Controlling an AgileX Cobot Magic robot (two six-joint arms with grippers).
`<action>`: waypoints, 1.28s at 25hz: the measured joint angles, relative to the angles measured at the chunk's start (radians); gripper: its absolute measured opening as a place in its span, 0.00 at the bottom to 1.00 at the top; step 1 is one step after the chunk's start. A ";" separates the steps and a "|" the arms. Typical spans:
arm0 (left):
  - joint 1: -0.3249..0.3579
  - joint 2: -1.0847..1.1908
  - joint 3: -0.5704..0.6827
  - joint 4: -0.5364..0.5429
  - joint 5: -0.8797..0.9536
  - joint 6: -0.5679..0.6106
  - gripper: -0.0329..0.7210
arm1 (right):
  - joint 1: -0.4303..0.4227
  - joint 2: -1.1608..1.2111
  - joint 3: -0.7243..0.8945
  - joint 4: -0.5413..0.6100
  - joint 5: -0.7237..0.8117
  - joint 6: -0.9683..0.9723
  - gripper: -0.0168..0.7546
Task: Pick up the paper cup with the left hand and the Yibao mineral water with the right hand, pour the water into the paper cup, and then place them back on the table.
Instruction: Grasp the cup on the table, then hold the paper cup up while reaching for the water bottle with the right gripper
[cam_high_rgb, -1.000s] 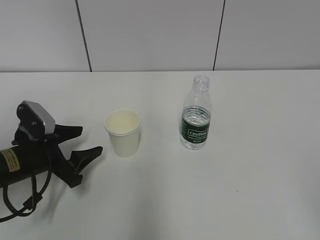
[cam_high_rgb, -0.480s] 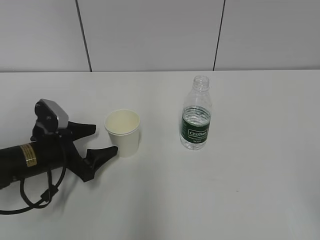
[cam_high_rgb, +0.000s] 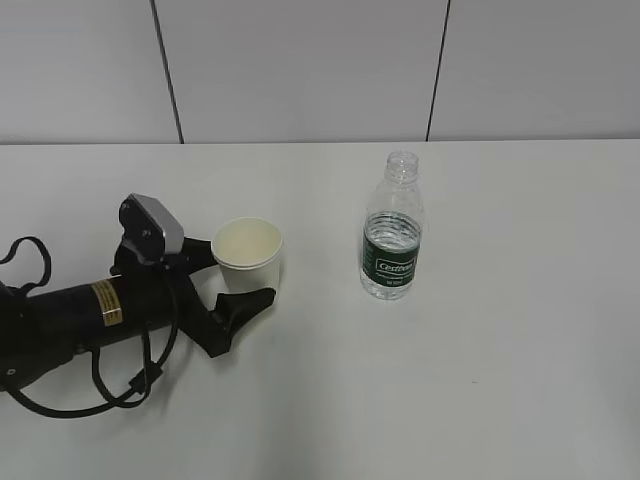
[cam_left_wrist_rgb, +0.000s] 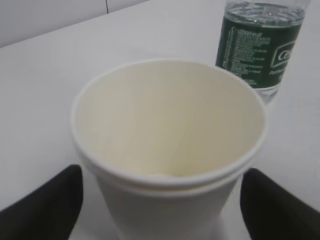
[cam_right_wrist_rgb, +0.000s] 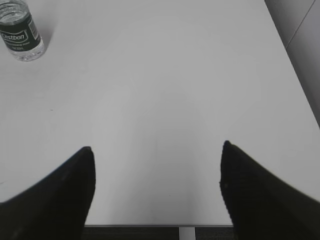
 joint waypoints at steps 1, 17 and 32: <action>-0.004 0.001 -0.001 -0.009 0.000 0.000 0.87 | 0.000 0.000 0.000 0.000 0.000 0.000 0.76; -0.017 0.010 -0.018 -0.079 -0.001 0.000 0.85 | 0.000 0.000 0.000 0.000 0.000 0.000 0.76; -0.017 0.010 -0.018 -0.071 -0.001 -0.015 0.73 | 0.000 0.000 0.000 0.000 0.000 0.000 0.76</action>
